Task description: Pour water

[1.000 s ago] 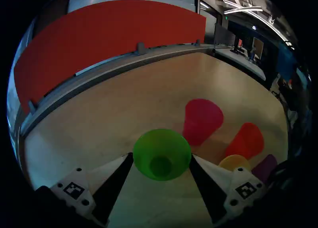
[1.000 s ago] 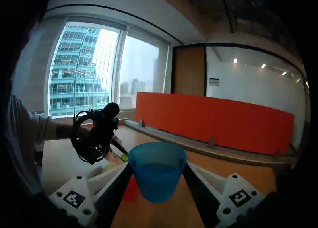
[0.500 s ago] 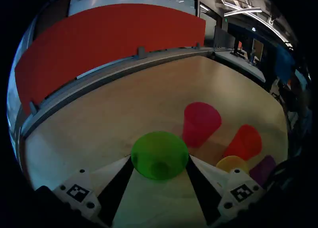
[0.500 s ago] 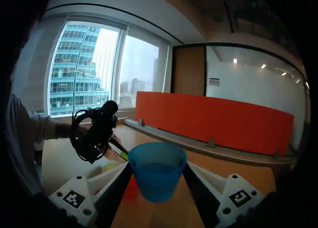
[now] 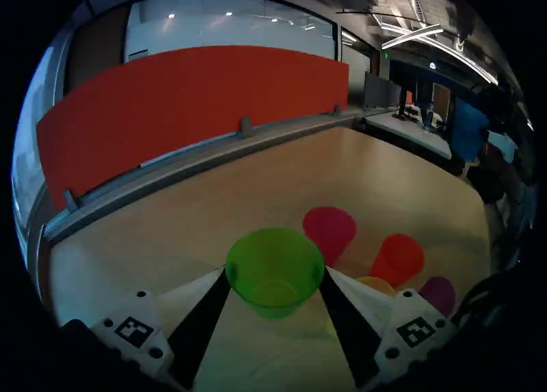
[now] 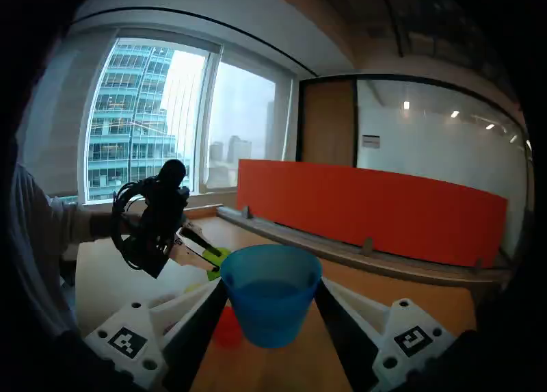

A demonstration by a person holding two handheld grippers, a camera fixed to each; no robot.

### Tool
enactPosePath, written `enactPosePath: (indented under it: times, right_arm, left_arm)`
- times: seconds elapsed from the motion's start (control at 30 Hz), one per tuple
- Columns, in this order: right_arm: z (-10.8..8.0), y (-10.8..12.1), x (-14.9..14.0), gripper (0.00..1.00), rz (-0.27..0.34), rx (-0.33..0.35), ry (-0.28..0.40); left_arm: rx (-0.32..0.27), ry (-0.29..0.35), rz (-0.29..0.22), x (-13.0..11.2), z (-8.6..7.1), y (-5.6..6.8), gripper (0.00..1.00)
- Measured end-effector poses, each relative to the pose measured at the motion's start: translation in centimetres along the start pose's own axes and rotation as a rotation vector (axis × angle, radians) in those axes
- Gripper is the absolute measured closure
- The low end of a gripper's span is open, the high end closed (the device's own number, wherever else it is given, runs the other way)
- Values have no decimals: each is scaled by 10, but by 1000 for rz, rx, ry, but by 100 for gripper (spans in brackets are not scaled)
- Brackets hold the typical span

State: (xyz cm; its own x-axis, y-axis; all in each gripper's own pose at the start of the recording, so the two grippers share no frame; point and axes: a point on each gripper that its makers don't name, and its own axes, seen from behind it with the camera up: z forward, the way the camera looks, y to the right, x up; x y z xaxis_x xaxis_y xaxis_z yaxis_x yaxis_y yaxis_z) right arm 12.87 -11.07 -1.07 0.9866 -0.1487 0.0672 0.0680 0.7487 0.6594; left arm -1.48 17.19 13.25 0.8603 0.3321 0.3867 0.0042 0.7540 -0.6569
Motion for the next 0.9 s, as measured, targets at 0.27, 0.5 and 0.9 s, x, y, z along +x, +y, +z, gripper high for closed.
enactPosePath:
  times: [0.27,0.5,0.9]
  right_arm:
    - [0,-6,4,11,-5,8,0]
    - [2,-12,7,11,-7,18,0]
    - [10,-23,15,11,-5,39,2]
  left_arm:
    - [16,115,-27,22,-30,0,12]
    - [37,197,-32,37,-58,1,12]
    - [48,321,-17,59,-99,13,12]
